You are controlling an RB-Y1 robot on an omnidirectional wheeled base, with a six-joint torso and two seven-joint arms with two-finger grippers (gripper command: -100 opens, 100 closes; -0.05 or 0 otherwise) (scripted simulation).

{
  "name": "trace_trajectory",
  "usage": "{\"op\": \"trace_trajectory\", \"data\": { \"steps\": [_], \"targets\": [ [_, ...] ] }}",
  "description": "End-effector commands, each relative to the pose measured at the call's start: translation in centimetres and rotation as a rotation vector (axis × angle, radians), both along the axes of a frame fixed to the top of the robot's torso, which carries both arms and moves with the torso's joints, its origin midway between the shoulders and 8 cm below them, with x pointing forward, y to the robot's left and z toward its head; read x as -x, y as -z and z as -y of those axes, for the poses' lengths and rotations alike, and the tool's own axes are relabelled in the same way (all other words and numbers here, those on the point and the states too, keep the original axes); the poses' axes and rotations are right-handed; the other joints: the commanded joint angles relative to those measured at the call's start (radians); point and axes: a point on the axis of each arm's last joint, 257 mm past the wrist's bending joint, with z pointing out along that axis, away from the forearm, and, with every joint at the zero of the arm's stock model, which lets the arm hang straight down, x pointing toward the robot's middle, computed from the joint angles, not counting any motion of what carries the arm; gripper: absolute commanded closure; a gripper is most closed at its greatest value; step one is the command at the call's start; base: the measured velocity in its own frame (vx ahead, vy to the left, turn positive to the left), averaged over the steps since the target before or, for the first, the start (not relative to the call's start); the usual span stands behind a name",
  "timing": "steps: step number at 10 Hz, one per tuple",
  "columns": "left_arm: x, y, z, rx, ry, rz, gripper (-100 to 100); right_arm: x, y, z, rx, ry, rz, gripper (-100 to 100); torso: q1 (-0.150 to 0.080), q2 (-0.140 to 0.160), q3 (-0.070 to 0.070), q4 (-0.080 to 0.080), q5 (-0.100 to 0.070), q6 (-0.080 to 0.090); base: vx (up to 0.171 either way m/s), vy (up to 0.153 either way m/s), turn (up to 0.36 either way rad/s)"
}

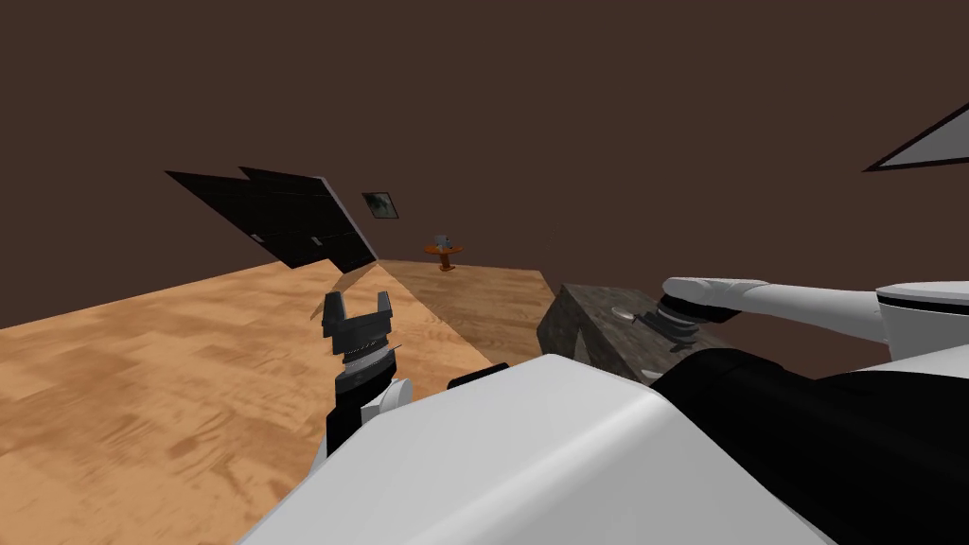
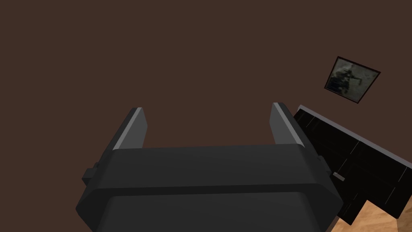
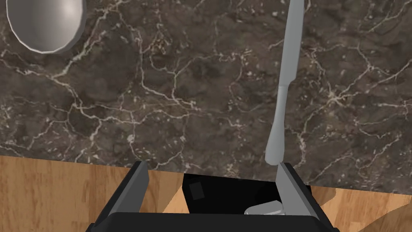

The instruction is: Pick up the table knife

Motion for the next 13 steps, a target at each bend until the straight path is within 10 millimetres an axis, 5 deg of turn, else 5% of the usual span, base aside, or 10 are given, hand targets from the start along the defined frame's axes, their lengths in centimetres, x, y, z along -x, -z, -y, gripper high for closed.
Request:
{"op": "trace_trajectory", "data": {
  "steps": [1,7,11,12,13],
  "targets": [
    [0.0,0.0,0.0,0.0,0.0,0.0,0,-0.5,1.1,-1.3,-0.031,0.001,0.021,-100,0.0,0.0,0.0,0.0,0.0,0.0,-0.13,-0.176,-0.011],
    [0.0,0.0,0.0,0.0,0.0,0.0,0,-1.7,6.6,-7.2,-0.176,0.037,0.096,-100,-0.002,0.002,0.001,0.001,-0.001,0.0,-0.132,-0.145,-0.018],
    [0.0,0.0,0.0,0.0,0.0,0.0,0,-1.7,7.7,-8.5,-0.207,0.046,0.105,-100,0.002,0.001,0.001,0.0,0.0,0.0,-0.093,-0.088,-0.007],
    [0.0,0.0,0.0,0.0,0.0,0.0,0,-1.7,7.7,-8.6,-0.208,0.046,0.107,0,0.005,-0.002,-0.001,0.0,0.001,0.0,-0.008,-0.006,-0.001],
    [0.0,0.0,0.0,0.0,0.0,0.0,0,-0.1,9.0,-8.9,-0.238,0.122,0.132,-100,0.006,-0.005,-0.002,-0.001,0.001,0.0,-0.1,-0.034,0.342]
  ]
}}
